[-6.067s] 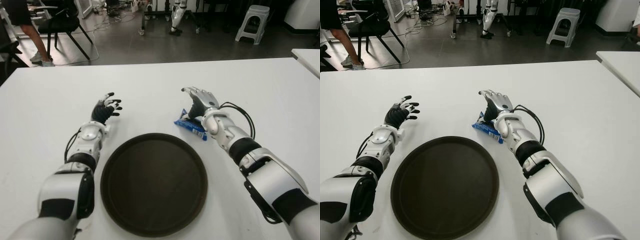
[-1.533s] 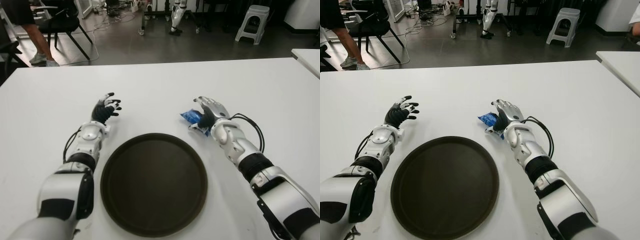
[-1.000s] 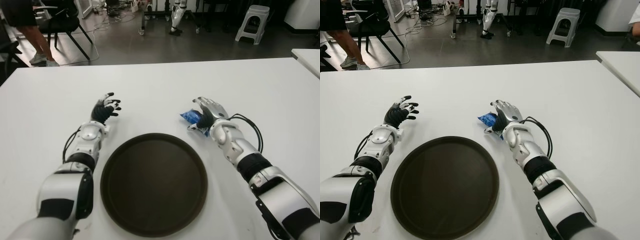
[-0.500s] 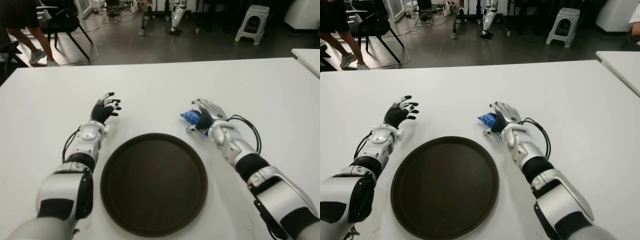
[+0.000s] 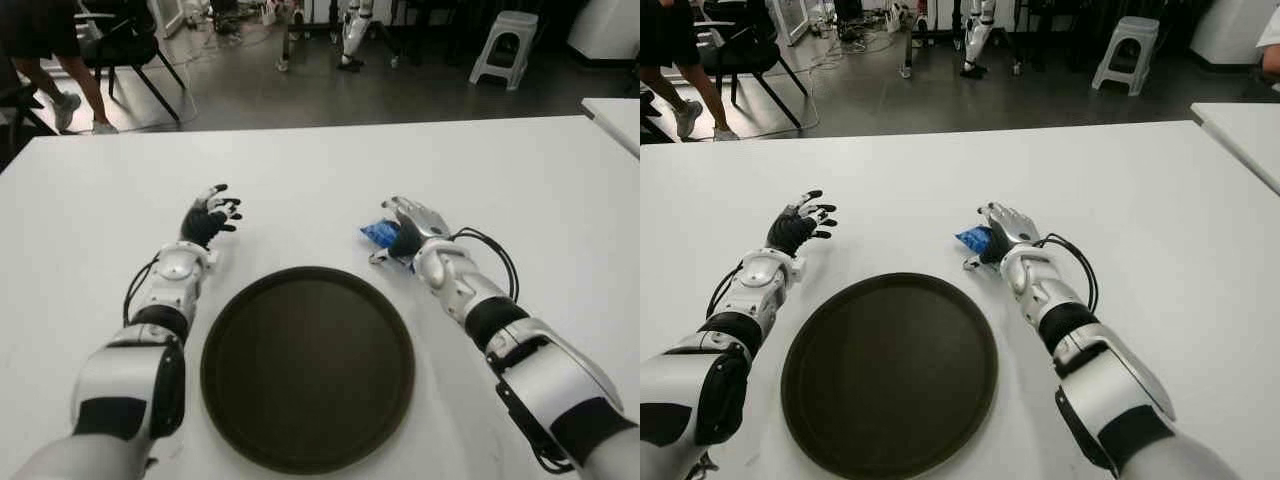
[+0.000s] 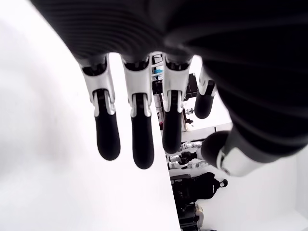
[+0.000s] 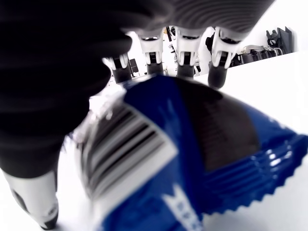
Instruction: Pick up the Oreo
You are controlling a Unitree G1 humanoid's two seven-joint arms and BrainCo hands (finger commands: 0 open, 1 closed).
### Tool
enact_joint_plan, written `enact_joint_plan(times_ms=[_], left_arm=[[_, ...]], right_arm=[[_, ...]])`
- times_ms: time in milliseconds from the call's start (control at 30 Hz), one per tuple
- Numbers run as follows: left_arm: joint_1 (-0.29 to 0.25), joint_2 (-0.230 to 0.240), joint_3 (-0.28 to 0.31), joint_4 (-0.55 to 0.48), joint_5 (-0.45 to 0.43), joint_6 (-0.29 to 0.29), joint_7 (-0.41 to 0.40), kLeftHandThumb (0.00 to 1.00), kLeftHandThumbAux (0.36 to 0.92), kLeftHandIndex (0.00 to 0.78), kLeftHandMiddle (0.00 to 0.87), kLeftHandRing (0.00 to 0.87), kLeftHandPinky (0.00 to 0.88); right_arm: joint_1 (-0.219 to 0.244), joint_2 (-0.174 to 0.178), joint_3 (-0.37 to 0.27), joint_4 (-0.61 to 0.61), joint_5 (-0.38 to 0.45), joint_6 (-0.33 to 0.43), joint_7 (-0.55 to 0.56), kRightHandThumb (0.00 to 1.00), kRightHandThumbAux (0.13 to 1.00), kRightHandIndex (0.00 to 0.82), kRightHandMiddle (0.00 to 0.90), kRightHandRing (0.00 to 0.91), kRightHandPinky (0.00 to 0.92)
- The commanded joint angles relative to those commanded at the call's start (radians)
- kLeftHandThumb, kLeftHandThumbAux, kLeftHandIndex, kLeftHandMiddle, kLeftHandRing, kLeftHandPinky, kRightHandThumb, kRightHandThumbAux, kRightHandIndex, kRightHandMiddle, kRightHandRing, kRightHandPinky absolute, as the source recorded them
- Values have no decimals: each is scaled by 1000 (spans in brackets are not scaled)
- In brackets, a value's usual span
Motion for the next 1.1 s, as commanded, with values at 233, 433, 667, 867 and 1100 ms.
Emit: enact_joint_plan(times_ms=[233,433,667,867,1100], left_arm=[[-1,1,5,1,-4,5,-6,450,605,129,277,333,397],[0,2,10,1,-6,8,-11,462,601,127,281,339,404],[-1,4,10,1,0,8,-5,450,592,127,284,341,402],[1,6,11,2,-1,6,-9,449,599,133,280,336,395],[1,6,17,1,-6,7,-16,455,601,135,282,340,400]], right_arm=[[-5,5,5,16,-1,2,2,0,746,159,80,97,161],[-8,8,7,24,2,5,11,0,746,170,87,105,169],[-10,9,6,24,4,10,23,0,733,153,76,94,151],[-14,5,8,20,8,3,49,0,718,157,91,100,143],[-16,1,8,19,11,-7,67,0,716,145,101,97,115]])
